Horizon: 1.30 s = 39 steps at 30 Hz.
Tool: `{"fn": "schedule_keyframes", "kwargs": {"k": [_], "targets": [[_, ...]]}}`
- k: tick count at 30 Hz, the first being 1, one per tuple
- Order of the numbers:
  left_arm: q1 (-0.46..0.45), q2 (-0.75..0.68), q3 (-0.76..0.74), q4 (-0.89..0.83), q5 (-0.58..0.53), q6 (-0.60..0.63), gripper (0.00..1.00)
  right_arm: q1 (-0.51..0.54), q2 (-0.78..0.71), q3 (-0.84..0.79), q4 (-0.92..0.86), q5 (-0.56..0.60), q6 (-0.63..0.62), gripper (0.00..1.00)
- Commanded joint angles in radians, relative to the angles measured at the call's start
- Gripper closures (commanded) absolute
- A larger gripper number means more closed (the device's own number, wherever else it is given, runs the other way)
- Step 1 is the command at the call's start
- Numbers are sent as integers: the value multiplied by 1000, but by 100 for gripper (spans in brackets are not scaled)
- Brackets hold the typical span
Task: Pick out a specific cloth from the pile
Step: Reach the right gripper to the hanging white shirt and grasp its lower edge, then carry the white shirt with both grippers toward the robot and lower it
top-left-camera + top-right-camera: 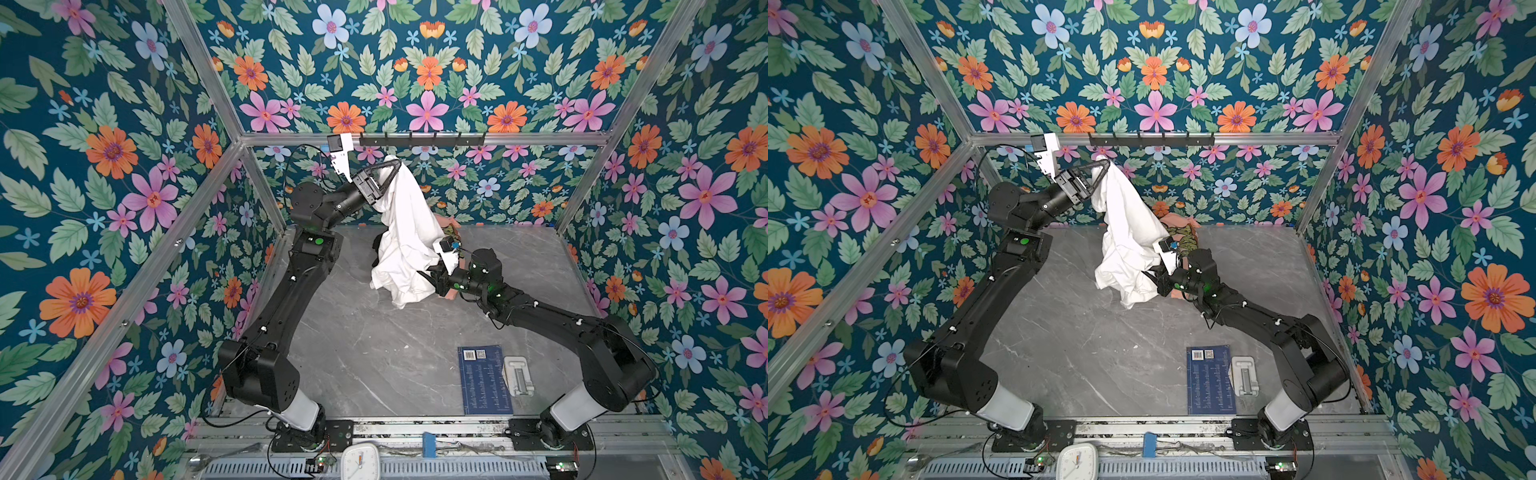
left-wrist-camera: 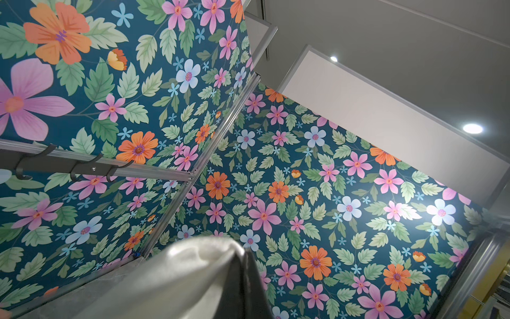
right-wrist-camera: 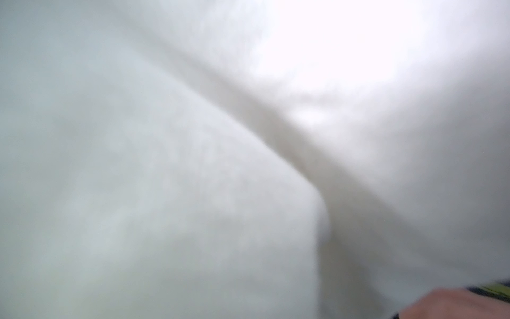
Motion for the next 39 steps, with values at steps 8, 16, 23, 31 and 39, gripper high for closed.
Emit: {"fn": "schedule_keyframes", "kwargs": {"k": [8, 16, 23, 31, 39], "targets": [[18, -57, -42, 0, 11, 19, 100, 1, -150, -20, -88, 64, -51, 94], [23, -121, -69, -98, 22, 73, 100, 1, -280, -27, -186, 95, -75, 95], [24, -189, -123, -173, 33, 104, 100, 4, -391, -42, -271, 112, -84, 95], [24, -284, -167, -300, 32, 147, 100, 87, -452, -37, -405, 164, -125, 96], [24, -382, -203, -423, 20, 176, 100, 187, -523, -27, -495, 210, -119, 97]]}}
